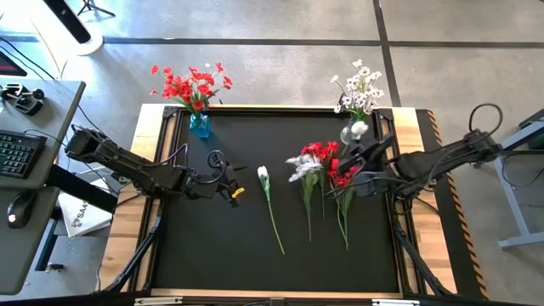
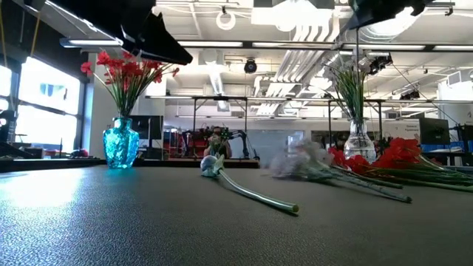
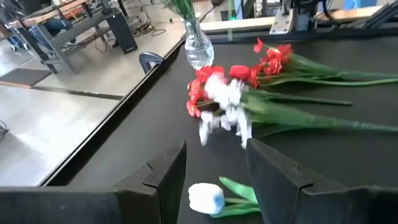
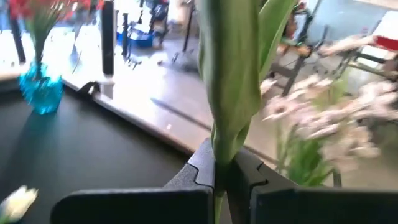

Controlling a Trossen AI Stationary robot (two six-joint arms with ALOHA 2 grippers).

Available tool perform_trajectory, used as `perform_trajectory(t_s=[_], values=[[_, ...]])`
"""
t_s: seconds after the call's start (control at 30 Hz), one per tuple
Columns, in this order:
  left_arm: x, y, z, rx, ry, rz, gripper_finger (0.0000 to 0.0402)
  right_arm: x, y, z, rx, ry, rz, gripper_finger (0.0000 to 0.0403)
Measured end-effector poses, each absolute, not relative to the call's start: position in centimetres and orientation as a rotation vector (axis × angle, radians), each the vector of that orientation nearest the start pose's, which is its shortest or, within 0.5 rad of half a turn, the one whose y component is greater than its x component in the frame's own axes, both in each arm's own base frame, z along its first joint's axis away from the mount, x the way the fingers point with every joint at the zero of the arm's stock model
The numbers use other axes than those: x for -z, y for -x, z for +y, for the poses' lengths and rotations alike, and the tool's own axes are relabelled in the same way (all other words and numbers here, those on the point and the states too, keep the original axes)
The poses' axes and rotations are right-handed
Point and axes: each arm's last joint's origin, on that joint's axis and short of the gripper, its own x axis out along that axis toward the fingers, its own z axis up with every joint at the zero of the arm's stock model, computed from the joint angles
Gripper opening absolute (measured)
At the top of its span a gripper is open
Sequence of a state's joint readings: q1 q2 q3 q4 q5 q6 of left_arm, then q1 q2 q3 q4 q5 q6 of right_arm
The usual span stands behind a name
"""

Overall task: Sort flowers into vase by color
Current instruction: Put the white tulip into the transparent vase

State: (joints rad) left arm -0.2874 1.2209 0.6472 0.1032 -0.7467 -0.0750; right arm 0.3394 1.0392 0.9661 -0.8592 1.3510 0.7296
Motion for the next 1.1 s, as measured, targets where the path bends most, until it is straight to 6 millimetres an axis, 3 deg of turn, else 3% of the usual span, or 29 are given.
perform_trajectory(t_s=[0.2,0.53,0.77,0.97,1.1], values=[[-23.2,-24.4,-5.2,-0.459,-0.177,0.37,0.0156,-33.4,-15.8,1.3,1.244,0.14,0.169,0.0004],[-23.4,-24.5,-5.2,-0.457,-0.182,0.354,0.0156,-33.5,-15.0,-2.7,1.507,0.108,0.172,0.0004],[-23.5,-24.6,-5.0,-0.462,-0.174,0.341,0.0156,-33.9,-15.9,-3.5,1.408,0.05,0.25,0.0004],[-23.5,-24.6,-4.9,-0.468,-0.17,0.342,0.0156,-35.7,-17.2,-4.3,1.277,0.135,0.28,0.0004],[-23.5,-24.6,-4.9,-0.467,-0.17,0.342,0.0156,-35.7,-17.1,-5.6,1.276,0.145,0.317,0.0004]])
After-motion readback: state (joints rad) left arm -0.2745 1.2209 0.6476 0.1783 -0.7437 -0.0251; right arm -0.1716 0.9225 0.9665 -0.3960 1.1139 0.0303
